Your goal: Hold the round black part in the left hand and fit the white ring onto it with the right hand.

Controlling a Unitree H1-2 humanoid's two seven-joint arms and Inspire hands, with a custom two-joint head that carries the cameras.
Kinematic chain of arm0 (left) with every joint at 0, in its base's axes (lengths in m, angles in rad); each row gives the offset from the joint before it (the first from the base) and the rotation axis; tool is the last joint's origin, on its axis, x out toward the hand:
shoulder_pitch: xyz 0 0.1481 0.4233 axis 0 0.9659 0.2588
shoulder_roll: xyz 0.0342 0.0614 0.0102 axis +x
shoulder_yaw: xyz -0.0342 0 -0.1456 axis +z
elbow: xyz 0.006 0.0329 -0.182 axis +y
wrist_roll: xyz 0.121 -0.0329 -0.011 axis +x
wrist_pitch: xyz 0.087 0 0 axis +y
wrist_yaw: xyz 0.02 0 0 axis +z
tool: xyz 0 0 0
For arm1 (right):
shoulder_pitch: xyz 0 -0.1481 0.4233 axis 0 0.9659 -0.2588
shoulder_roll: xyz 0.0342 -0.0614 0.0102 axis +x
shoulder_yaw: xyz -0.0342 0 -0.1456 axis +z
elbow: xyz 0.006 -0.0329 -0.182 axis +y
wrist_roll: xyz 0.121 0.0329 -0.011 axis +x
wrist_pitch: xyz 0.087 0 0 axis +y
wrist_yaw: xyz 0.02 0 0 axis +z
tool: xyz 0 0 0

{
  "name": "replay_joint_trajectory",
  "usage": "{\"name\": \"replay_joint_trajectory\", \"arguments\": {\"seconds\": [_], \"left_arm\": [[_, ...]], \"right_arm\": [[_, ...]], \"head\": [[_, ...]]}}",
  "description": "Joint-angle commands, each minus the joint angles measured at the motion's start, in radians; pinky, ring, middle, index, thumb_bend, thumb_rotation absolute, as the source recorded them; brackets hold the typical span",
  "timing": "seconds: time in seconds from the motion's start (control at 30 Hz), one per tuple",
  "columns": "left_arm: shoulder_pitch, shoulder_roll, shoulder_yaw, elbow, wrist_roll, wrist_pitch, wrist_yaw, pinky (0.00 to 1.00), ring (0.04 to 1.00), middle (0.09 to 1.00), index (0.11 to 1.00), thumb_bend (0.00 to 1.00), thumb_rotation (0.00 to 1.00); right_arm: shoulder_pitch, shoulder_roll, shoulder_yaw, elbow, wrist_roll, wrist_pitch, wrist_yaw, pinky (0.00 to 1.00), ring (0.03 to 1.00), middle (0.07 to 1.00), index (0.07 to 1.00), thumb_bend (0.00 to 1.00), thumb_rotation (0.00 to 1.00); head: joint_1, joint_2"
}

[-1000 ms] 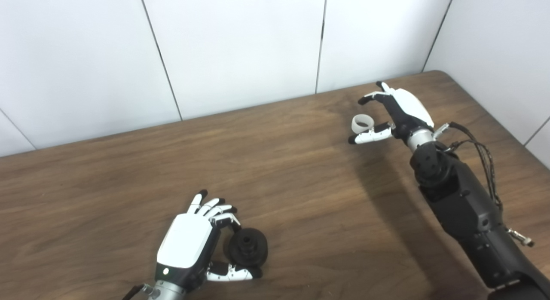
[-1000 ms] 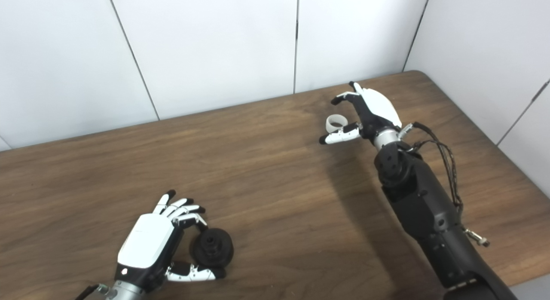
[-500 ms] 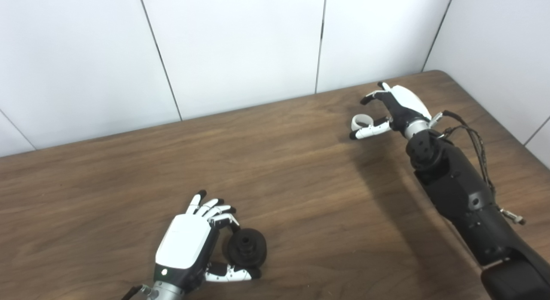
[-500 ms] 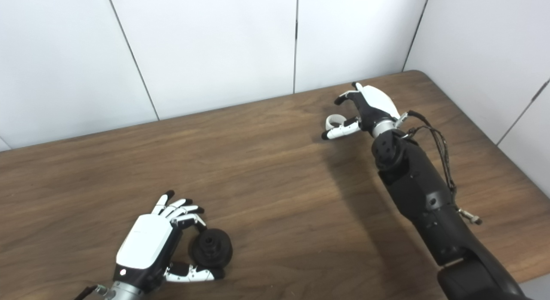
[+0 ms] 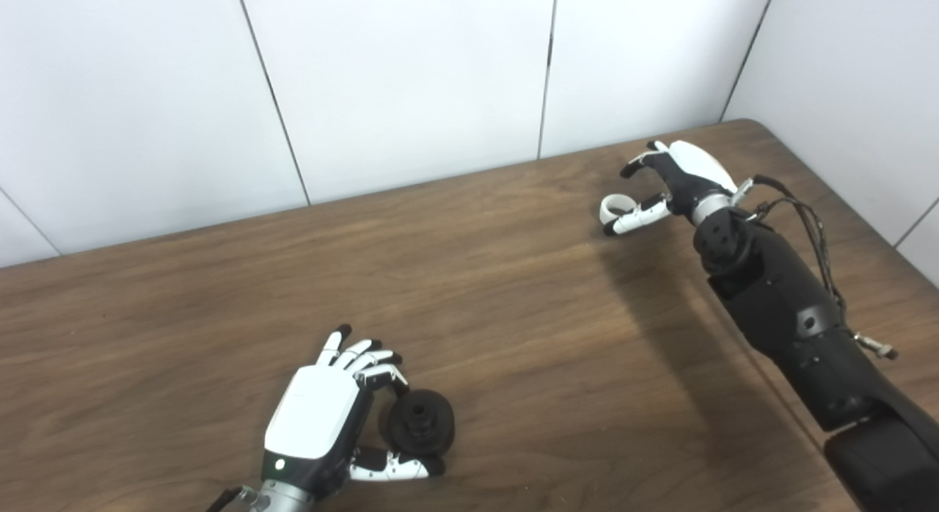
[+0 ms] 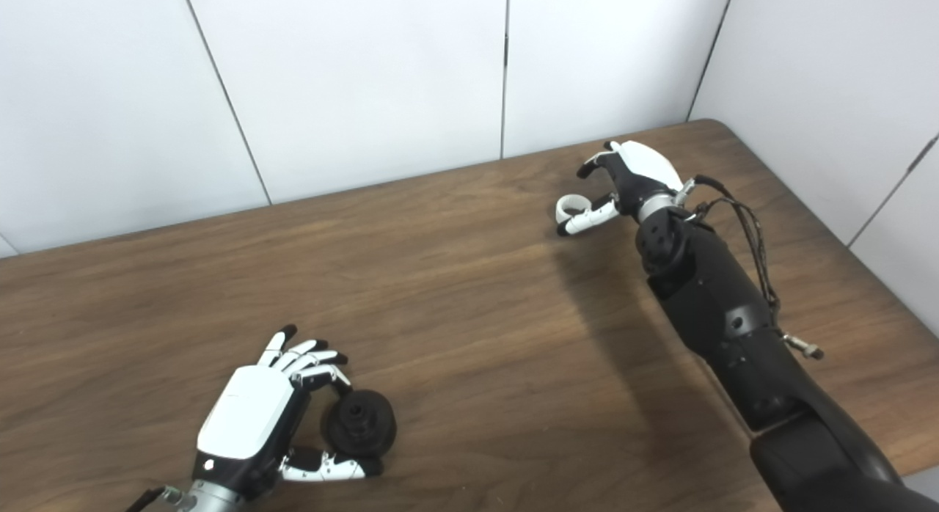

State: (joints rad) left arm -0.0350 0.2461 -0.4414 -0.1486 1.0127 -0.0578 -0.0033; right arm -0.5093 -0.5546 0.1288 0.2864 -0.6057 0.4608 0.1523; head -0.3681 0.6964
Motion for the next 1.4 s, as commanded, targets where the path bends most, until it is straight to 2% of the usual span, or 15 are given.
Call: {"name": "replay_joint_trajectory", "arguments": {"seconds": [0.0, 0.27, 0.63, 1.07, 1.37], "left_arm": [[0.010, 0.030, 0.008, -0.005, 0.016, -0.001, -0.013, 1.00, 0.866, 0.772, 0.484, 0.52, 0.06], [0.009, 0.029, 0.008, -0.009, 0.014, -0.002, -0.014, 1.00, 0.866, 0.771, 0.484, 0.52, 0.06], [0.009, 0.028, 0.008, -0.008, 0.013, 0.001, -0.021, 1.00, 0.870, 0.773, 0.484, 0.52, 0.06], [0.008, 0.019, 0.002, -0.009, 0.025, 0.006, -0.019, 1.00, 0.867, 0.772, 0.484, 0.52, 0.06], [0.004, 0.022, 0.000, -0.006, 0.027, 0.004, -0.019, 1.00, 0.872, 0.776, 0.484, 0.52, 0.06]], "right_arm": [[-0.053, -0.045, -0.008, -0.026, -0.011, -0.005, -0.006, 1.00, 1.000, 0.980, 0.735, 0.83, 0.27], [-0.052, -0.046, -0.002, -0.018, -0.022, 0.007, 0.012, 1.00, 1.000, 0.973, 0.733, 0.84, 0.27], [-0.052, -0.037, 0.016, 0.000, -0.038, 0.002, -0.004, 0.99, 1.000, 0.940, 0.705, 0.85, 0.30], [-0.069, -0.028, 0.042, 0.026, -0.038, -0.001, -0.007, 1.00, 1.000, 0.934, 0.718, 0.84, 0.34], [-0.071, -0.027, 0.046, 0.029, -0.033, 0.001, -0.010, 1.00, 1.000, 0.924, 0.708, 0.83, 0.33]], "head": [[0.000, 0.001], [0.000, 0.001], [0.004, 0.003], [0.005, 0.007], [0.006, 0.010]]}}
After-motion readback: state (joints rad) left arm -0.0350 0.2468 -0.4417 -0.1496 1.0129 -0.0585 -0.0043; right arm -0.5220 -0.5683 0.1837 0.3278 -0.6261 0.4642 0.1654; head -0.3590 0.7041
